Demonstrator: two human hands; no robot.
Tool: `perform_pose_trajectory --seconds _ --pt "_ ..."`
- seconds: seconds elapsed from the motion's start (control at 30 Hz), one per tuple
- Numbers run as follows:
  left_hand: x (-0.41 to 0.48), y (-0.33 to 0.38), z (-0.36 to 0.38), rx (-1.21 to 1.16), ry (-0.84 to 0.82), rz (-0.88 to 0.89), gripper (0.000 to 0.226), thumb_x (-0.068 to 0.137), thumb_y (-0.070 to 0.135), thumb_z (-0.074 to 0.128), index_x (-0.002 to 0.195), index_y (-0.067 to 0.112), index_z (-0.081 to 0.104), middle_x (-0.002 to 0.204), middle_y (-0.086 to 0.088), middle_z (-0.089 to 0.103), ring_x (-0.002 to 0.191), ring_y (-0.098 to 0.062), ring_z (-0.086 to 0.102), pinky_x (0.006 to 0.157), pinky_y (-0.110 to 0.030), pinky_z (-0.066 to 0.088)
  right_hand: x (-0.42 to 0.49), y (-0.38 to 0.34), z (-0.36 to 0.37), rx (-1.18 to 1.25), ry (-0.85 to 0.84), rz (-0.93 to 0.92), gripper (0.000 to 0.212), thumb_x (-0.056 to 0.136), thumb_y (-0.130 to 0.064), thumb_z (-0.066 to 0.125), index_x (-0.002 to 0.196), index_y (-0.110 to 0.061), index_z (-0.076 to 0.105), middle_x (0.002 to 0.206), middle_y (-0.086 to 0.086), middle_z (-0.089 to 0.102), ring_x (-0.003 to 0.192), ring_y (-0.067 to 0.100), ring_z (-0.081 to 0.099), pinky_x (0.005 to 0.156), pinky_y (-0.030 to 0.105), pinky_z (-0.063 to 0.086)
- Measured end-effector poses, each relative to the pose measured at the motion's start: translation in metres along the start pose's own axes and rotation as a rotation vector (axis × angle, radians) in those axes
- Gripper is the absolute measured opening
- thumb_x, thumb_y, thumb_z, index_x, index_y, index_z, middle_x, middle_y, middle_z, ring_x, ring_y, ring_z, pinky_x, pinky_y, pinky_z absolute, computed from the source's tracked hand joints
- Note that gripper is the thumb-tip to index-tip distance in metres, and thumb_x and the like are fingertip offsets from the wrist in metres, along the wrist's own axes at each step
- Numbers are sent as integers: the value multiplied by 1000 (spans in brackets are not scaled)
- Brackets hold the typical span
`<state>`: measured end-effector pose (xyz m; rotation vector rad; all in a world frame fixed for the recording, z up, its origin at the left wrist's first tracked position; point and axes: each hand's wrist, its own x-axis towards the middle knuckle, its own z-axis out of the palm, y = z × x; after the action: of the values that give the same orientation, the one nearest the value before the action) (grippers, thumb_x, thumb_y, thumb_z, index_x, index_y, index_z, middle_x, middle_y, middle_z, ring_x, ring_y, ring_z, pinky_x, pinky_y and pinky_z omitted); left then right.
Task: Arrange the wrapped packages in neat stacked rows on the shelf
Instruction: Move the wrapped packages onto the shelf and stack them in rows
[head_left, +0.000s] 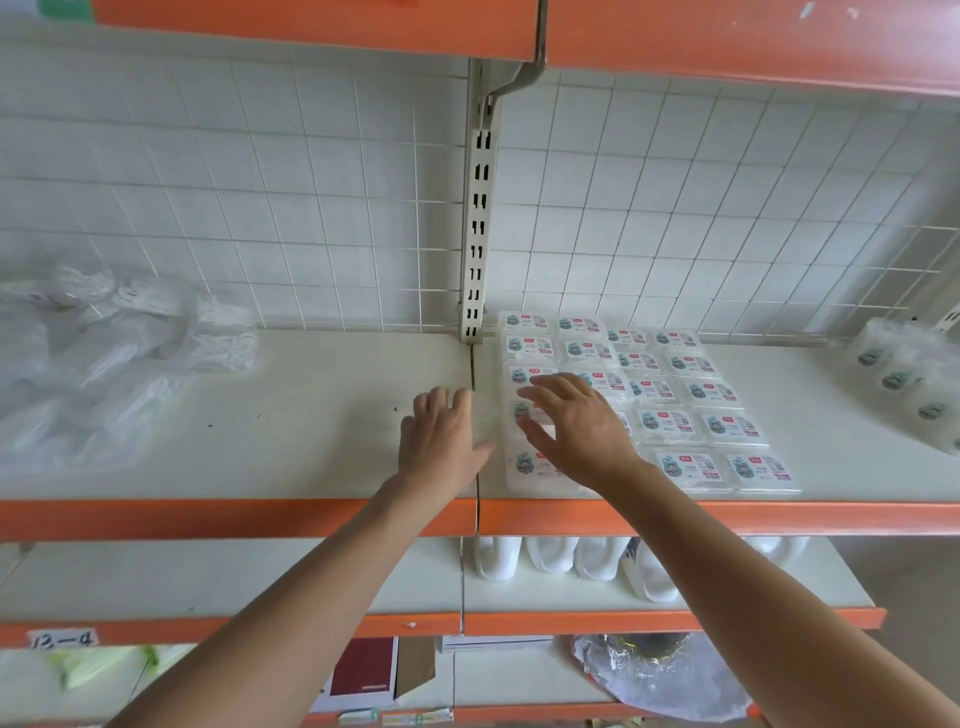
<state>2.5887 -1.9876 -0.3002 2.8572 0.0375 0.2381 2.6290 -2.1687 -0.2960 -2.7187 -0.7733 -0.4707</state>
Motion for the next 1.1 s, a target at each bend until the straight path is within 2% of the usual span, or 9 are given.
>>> perform_pose_trajectory --seconds 0.1,0.2,0.4,0.57,0.63,0.73,0.87,1.0,1.1 --pt "5 -6 5 31 -81 -57 64 82 48 67 130 14 40 125 -9 51 120 -30 44 92 -39 41 6 -6 1 -11 -54 -26 40 94 -38 56 128 -18 59 135 4 56 131 25 44 107 40 36" --pt "6 -9 7 -25 -77 -66 57 82 41 68 125 12 44 119 -10 55 116 -31 47 89 -40 43 10 -11 2 -13 -87 -40 44 95 -40 54 133 -18 55 140 4 52 135 24 40 111 38 30" --pt "7 -27 -2 -313 103 44 47 83 11 66 127 8 50 125 -11 52 119 -30 43 95 -31 37 22 -17 -1 -8 -107 -76 49 95 -41 53 139 -19 47 143 5 48 137 23 37 114 37 28" --pt "14 -34 -16 -496 222 162 48 76 -4 68 121 4 57 122 -11 53 115 -24 50 95 -13 29 31 -21 -12 42 -96 -51 52 95 -37 56 143 -21 42 149 5 40 137 24 36 110 39 33" --pt "15 -31 -21 -534 228 183 48 75 -6 68 121 3 57 122 -11 53 114 -21 50 94 -5 26 30 -19 -16 103 -83 -41 51 94 -35 59 141 -20 43 151 4 38 136 24 38 108 41 38" --pt "16 -22 -24 -563 192 219 52 78 -5 68 127 6 52 126 -9 48 113 -14 46 93 3 21 25 -10 -21 200 -65 -13 48 89 -32 65 132 -20 48 152 -5 37 133 20 43 100 36 43" --pt "15 -5 -24 -593 115 271 55 83 -1 66 134 9 47 130 -7 44 112 -3 39 92 6 18 17 5 -29 241 -38 17 45 85 -35 70 121 -21 47 150 -13 38 129 16 48 93 29 42" --pt "19 14 -21 -618 78 307 49 86 2 65 132 11 48 132 -4 44 117 -2 39 95 5 17 5 23 -39 288 -8 31 46 85 -33 71 123 -19 50 141 -11 49 123 16 53 93 24 41" --pt "22 29 -19 -619 62 307 43 87 6 65 128 13 52 131 0 47 118 -3 41 93 6 18 -4 34 -44 416 64 91 47 82 -29 75 122 -19 53 131 -7 58 116 12 57 97 33 48"
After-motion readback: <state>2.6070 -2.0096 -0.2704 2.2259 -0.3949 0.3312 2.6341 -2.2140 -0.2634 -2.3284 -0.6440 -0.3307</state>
